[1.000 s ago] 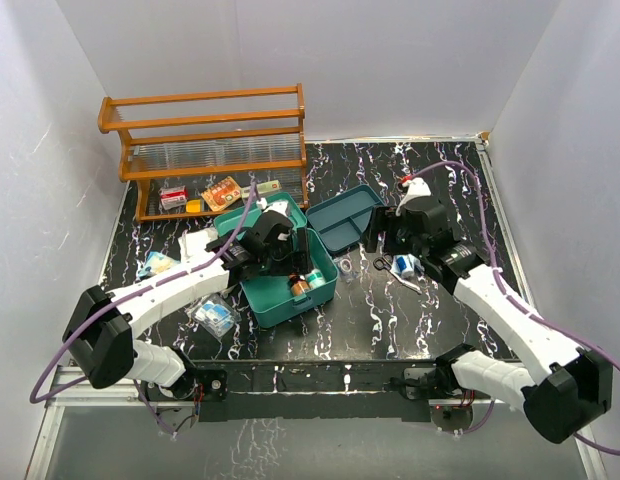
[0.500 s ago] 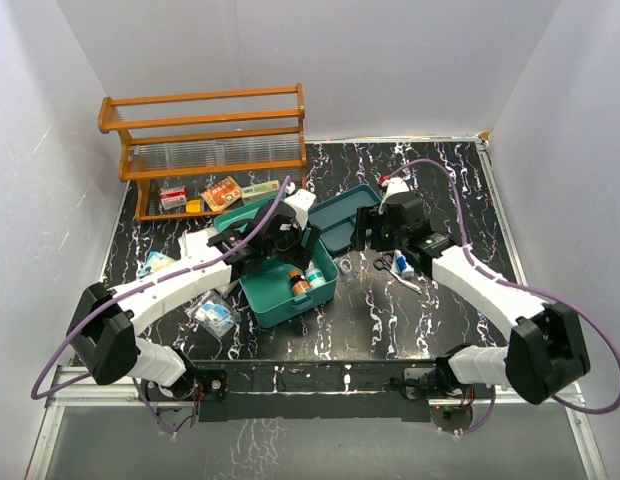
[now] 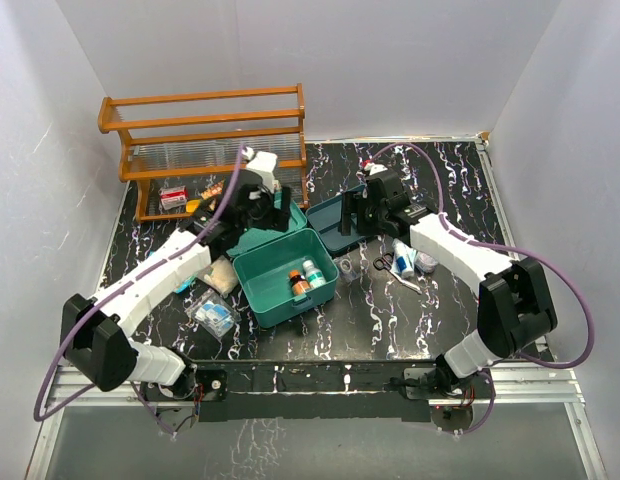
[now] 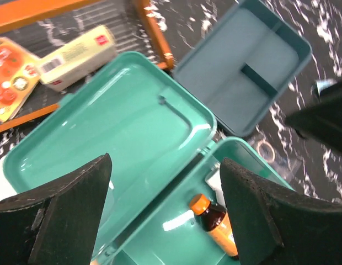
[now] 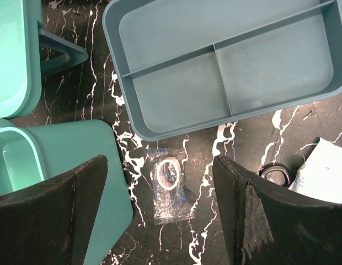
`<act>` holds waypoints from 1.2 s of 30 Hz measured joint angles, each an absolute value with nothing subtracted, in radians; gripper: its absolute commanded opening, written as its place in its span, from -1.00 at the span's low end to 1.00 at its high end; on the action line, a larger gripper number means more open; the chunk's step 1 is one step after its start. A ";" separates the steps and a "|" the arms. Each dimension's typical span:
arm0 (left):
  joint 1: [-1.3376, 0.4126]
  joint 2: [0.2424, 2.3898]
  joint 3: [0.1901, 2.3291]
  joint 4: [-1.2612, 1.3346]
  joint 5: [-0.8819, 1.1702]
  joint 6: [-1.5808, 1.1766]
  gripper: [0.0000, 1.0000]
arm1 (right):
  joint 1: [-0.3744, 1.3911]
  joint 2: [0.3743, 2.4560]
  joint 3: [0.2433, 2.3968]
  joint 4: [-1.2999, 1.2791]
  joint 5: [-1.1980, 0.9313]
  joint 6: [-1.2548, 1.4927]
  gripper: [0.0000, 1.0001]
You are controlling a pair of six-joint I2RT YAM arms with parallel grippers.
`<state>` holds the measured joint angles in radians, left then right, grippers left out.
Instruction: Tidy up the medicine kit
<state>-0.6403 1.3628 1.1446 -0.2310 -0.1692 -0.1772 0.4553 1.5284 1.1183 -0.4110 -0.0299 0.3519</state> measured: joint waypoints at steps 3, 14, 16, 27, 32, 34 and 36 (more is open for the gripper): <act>-0.571 1.353 1.172 -0.260 -0.173 -0.244 0.55 | 0.455 1.527 1.118 -0.423 -0.037 0.363 0.46; -0.410 1.317 1.159 -0.420 -0.169 -0.480 0.55 | 0.500 1.509 1.185 -0.461 -0.196 0.321 0.49; -0.377 1.291 1.142 -0.452 -0.182 -0.529 0.56 | 0.525 1.509 1.203 -0.461 -0.206 0.315 0.46; -0.240 1.140 1.075 -0.635 -0.302 -0.761 0.59 | 0.642 1.571 1.276 -0.508 -0.177 0.289 0.17; -0.202 1.131 1.058 -0.670 -0.309 -0.822 0.60 | 0.666 1.609 1.281 -0.550 -0.101 0.290 -0.01; -0.188 1.131 1.051 -0.675 -0.307 -0.839 0.60 | 0.666 1.617 1.281 -0.566 -0.067 0.292 -0.06; -0.170 1.131 1.042 -0.683 -0.303 -0.850 0.60 | 0.666 1.620 1.281 -0.577 -0.031 0.295 -0.10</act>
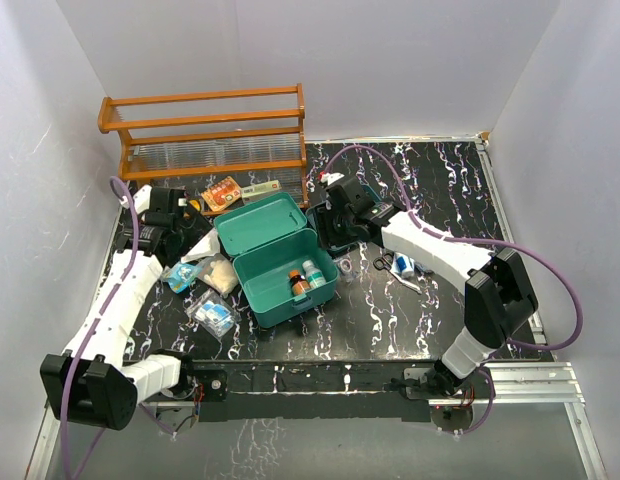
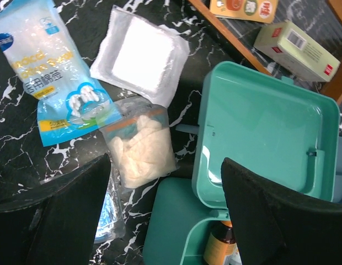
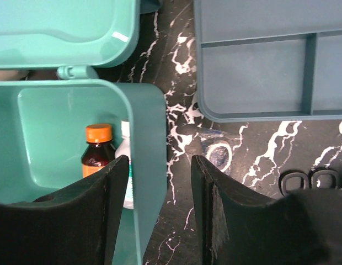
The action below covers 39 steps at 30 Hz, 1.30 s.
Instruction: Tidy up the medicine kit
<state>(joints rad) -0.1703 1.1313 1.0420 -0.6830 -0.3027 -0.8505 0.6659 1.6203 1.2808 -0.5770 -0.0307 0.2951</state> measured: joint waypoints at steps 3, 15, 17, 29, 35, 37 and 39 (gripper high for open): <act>-0.130 1.134 1.025 -0.690 -0.293 -0.861 0.60 | 0.666 1.620 1.281 -0.581 0.016 0.303 -0.18; 0.128 1.219 0.914 -0.661 -0.220 -0.852 0.58 | 0.674 1.613 1.266 -0.580 0.118 0.331 -0.25; 0.176 1.242 0.895 -0.638 -0.215 -0.836 0.58 | 0.673 1.613 1.266 -0.580 0.121 0.319 -0.14; 0.385 1.420 0.804 -0.382 -0.076 -0.706 0.17 | 0.671 1.591 1.268 -0.577 0.033 0.237 -0.05; 0.418 1.465 0.799 -0.302 -0.045 -0.669 -0.34 | 0.671 1.563 1.268 -0.573 0.032 0.219 -0.06; 0.420 1.484 0.798 -0.277 -0.037 -0.661 -0.50 | 0.671 1.556 1.268 -0.572 0.038 0.213 -0.06; 0.422 1.499 0.796 -0.258 -0.028 -0.654 -0.62 | 0.671 1.553 1.268 -0.572 0.046 0.210 -0.06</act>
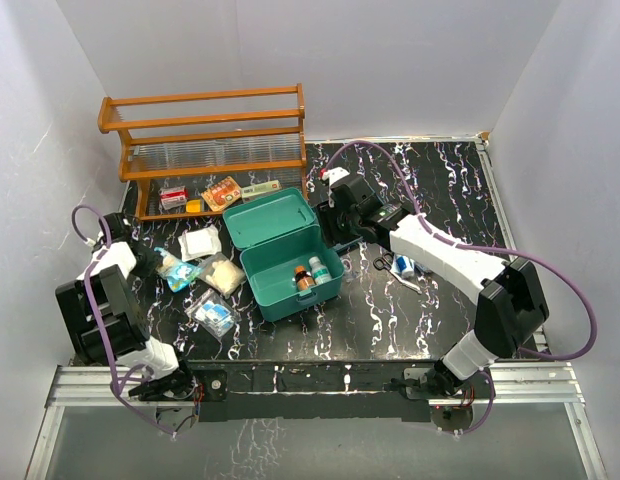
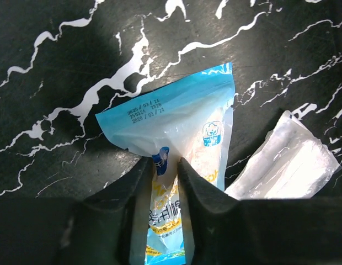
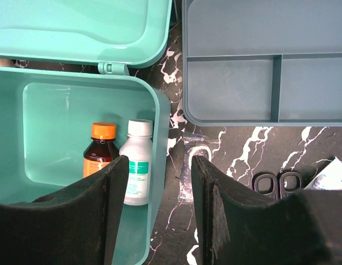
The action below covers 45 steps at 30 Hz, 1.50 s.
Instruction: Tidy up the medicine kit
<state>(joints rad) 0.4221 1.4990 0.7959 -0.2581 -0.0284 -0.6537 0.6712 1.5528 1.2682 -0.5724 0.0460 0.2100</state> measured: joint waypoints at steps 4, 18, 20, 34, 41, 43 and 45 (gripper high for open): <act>0.422 1.501 0.794 -0.233 -0.025 -0.637 -0.76 | 0.671 1.551 1.269 -0.572 0.057 0.207 -0.06; 0.421 1.246 0.989 -0.361 -0.026 -0.591 -0.84 | 0.667 1.546 1.353 -0.516 -0.016 0.185 -0.04; 0.413 1.197 1.018 -0.403 -0.030 -0.591 -0.85 | 0.665 1.546 1.367 -0.499 -0.047 0.191 -0.02; 0.208 1.089 1.184 -0.416 0.197 -0.589 -0.85 | 0.665 1.546 1.430 -0.313 -0.293 0.377 0.58; 0.061 1.140 1.184 -0.178 0.493 -0.720 -0.85 | 0.665 1.549 1.439 -0.175 -0.382 0.507 0.71; 0.024 1.166 1.184 -0.117 0.542 -0.766 -0.85 | 0.665 1.561 1.461 -0.149 -0.396 0.540 0.71; -0.007 1.193 1.184 -0.059 0.581 -0.813 -0.85 | 0.665 1.575 1.480 -0.128 -0.402 0.567 0.71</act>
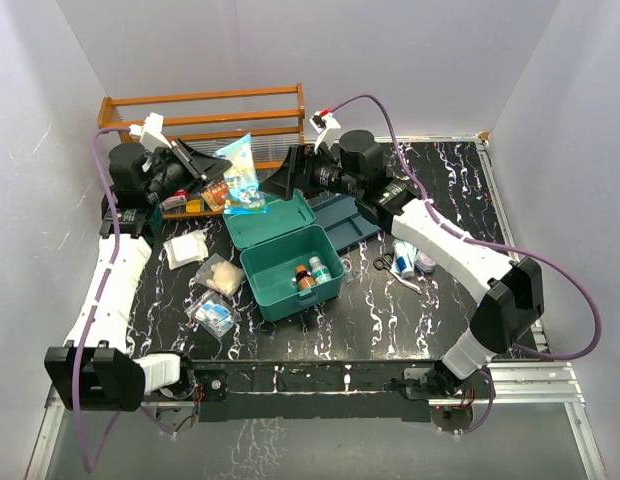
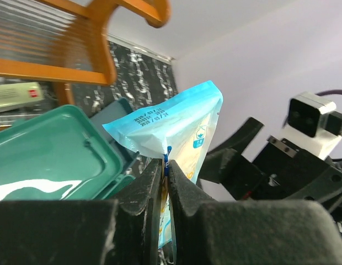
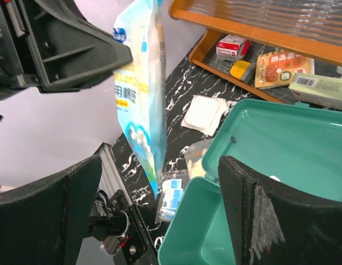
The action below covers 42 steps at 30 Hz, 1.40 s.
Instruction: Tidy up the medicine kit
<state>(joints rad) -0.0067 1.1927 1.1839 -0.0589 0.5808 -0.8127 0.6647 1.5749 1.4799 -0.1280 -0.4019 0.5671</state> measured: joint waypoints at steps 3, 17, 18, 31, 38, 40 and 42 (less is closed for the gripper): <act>-0.035 1.229 1.184 0.020 0.621 -0.881 -0.84 | 0.665 1.608 1.515 -0.107 -0.410 0.610 0.69; -0.086 1.263 1.178 0.150 0.663 -0.997 -0.77 | 0.665 1.731 1.604 -0.096 -0.454 0.725 -0.21; -0.088 1.264 1.178 0.150 0.663 -0.997 -0.74 | 0.665 1.735 1.609 -0.093 -0.461 0.731 -0.35; -0.089 1.268 1.271 -0.091 0.620 -0.795 0.68 | 0.616 1.738 1.586 -0.015 -0.602 0.728 -0.89; -0.089 1.281 1.439 -0.259 0.678 -0.486 0.97 | 0.559 1.724 1.539 -0.051 -0.792 0.587 -0.85; -0.092 1.282 1.445 -0.273 0.718 -0.432 0.97 | 0.554 1.712 1.539 -0.092 -0.841 0.514 -0.85; -0.103 1.290 1.446 -0.299 0.755 -0.377 0.97 | 0.556 1.694 1.539 -0.144 -0.880 0.433 -0.85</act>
